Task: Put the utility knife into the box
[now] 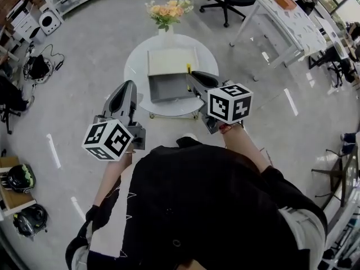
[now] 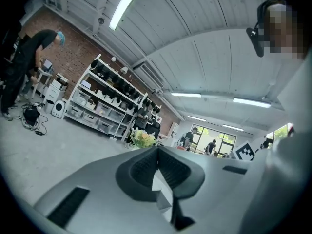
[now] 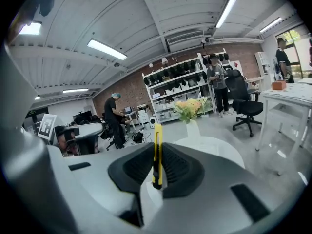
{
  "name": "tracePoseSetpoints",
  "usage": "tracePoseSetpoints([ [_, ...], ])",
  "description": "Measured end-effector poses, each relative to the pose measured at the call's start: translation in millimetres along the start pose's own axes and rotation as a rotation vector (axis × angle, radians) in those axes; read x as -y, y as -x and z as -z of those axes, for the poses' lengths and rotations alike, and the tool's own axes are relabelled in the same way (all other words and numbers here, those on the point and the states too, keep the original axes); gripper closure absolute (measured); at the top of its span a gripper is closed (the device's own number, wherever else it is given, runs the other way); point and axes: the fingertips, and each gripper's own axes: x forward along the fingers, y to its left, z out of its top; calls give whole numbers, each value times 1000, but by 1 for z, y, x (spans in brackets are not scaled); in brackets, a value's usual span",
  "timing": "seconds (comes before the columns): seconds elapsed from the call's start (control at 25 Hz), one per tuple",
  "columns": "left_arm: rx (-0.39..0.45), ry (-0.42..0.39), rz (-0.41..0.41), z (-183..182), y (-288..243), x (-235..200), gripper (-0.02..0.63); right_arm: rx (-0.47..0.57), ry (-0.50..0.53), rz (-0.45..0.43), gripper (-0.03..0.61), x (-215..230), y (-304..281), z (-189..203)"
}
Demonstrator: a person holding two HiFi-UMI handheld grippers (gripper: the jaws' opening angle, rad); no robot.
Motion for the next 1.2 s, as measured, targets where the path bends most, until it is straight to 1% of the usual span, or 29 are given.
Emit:
tracePoseSetpoints([
  [0.16,31,1,-66,-5,11,-16,603,-34,4,-19,526,7,-17,4],
  [0.28,64,5,-130,-10,20,-29,603,-73,29,-36,526,10,-32,8],
  [0.4,85,25,-191,-10,25,-39,603,-116,61,-74,526,9,-47,13],
  [0.68,129,38,-310,-16,28,-50,603,-266,130,-174,526,12,-87,36],
  [0.84,152,47,-383,-15,34,-58,603,-339,174,-214,526,18,-108,50],
  [1.2,186,65,-491,-13,45,-72,603,-462,221,-272,526,25,-138,78],
])
